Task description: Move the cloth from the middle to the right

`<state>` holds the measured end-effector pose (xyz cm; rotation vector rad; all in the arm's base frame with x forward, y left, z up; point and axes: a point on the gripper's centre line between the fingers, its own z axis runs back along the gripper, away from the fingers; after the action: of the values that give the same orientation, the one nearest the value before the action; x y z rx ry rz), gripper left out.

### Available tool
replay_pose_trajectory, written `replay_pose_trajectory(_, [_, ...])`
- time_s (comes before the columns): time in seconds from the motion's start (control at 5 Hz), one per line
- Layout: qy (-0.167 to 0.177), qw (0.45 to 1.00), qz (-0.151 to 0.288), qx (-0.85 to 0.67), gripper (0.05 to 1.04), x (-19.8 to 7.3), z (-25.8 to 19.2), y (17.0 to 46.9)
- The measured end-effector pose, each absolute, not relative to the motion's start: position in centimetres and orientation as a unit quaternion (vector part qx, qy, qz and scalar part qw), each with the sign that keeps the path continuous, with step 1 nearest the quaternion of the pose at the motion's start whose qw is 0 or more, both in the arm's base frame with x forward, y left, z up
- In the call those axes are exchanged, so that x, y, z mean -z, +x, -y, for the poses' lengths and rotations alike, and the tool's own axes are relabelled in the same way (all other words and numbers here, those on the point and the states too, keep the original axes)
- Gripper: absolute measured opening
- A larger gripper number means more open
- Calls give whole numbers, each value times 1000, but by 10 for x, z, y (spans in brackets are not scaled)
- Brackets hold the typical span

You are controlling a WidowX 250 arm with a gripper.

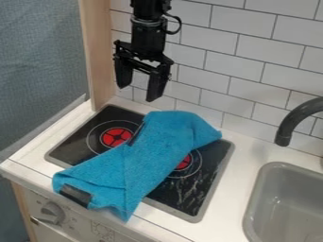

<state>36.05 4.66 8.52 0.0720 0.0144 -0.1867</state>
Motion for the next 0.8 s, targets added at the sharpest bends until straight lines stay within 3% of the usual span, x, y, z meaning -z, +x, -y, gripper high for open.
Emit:
replay_pose_trajectory(0.4, [24,996,-30,80,998,-58,-44,359])
replay_pose_trajectory(0.8, [9,992,-53,112,998,-12,-23,354])
